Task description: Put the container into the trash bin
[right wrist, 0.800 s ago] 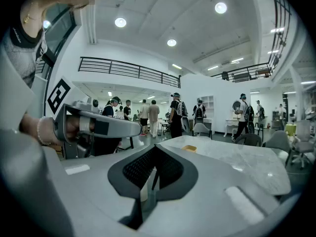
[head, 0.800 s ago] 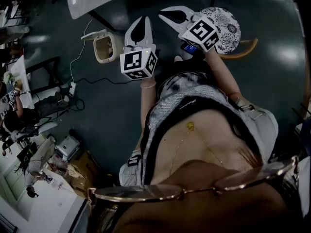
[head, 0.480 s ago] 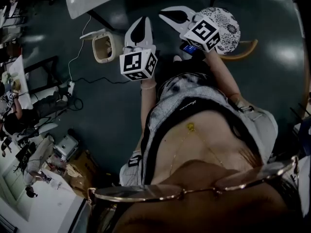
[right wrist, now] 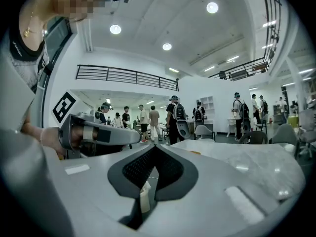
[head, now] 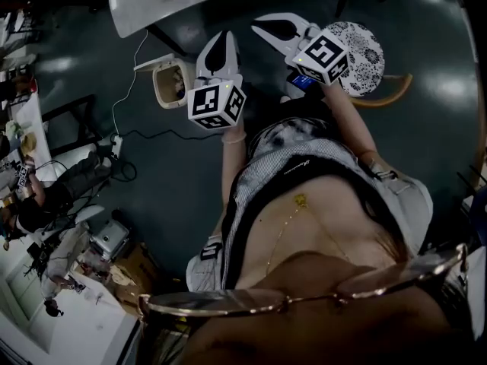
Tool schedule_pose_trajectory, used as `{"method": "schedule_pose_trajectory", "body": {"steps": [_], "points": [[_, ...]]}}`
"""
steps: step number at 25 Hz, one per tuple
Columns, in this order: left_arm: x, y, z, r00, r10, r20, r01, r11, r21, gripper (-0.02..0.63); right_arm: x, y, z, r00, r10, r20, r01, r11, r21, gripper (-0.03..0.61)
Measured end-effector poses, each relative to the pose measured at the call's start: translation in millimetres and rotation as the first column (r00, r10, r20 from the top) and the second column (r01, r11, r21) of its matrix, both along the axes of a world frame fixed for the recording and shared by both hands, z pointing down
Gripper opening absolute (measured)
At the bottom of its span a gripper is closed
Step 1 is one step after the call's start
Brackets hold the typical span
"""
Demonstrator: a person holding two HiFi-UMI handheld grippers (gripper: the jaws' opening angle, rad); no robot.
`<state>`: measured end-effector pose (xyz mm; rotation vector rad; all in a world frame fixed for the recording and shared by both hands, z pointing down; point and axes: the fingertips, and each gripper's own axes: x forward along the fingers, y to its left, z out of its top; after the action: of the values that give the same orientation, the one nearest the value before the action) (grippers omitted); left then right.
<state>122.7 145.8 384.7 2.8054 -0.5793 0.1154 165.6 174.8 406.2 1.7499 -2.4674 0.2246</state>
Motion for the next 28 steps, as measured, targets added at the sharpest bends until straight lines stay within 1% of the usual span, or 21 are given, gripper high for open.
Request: {"method": "schedule_pose_trajectory", "body": {"steps": [5, 9, 14, 22, 28], "points": [[-1, -50, 3, 1.0, 0.018, 0.019, -0.018, 1.0, 0.0, 0.002, -5, -50, 1, 0.999, 0.03, 0.015, -0.03, 1.0, 0.003, 0.026], [-1, -87, 5, 0.998, 0.056, 0.03, -0.056, 0.998, -0.004, 0.002, -12, -91, -1, 0.999, 0.044, 0.016, -0.044, 0.999, -0.002, 0.026], [-11, -131, 8, 0.996, 0.083, 0.023, -0.083, 0.996, -0.019, 0.0, -25, -138, 4, 0.998, 0.06, 0.007, -0.06, 0.998, -0.007, 0.026], [-30, -176, 4, 0.993, 0.117, 0.004, -0.117, 0.993, -0.017, 0.0, -44, -186, 0, 0.996, 0.086, 0.003, -0.086, 0.996, 0.0, 0.026], [-31, -193, 3, 0.992, 0.126, -0.023, -0.127, 0.991, -0.032, 0.002, -44, -200, 1, 0.995, 0.1, -0.009, -0.1, 0.995, -0.012, 0.026]]}}
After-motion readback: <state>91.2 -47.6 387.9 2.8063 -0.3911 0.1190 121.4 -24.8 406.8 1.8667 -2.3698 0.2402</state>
